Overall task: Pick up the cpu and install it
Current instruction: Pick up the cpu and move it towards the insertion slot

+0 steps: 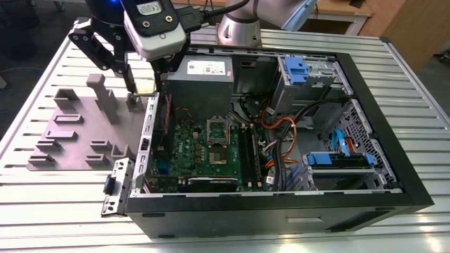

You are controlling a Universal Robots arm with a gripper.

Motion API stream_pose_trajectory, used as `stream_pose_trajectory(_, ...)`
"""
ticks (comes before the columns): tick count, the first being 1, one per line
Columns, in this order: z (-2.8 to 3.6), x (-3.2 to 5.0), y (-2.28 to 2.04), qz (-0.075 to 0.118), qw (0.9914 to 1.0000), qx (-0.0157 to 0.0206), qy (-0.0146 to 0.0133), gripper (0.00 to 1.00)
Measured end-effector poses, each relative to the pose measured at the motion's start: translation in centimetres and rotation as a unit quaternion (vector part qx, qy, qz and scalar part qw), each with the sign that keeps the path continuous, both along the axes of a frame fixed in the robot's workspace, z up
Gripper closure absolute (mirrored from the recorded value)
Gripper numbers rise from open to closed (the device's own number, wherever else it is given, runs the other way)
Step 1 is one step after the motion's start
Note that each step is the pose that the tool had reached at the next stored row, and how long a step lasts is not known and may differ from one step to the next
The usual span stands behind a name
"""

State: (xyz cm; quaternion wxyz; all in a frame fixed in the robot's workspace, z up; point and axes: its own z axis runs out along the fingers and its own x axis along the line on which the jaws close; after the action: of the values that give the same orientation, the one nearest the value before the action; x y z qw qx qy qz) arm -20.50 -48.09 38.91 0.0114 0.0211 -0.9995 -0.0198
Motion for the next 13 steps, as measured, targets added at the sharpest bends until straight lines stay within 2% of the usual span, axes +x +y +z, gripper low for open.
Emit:
stream_pose_trajectory(9, -0.01, 0.22, -0.11, 0.000, 1.00000, 0.0000, 0.0000, 0.55)
stream_pose_trajectory(13, -0.02, 0.22, -0.70, 0.000, 1.00000, 0.0000, 0.0000, 0.55)
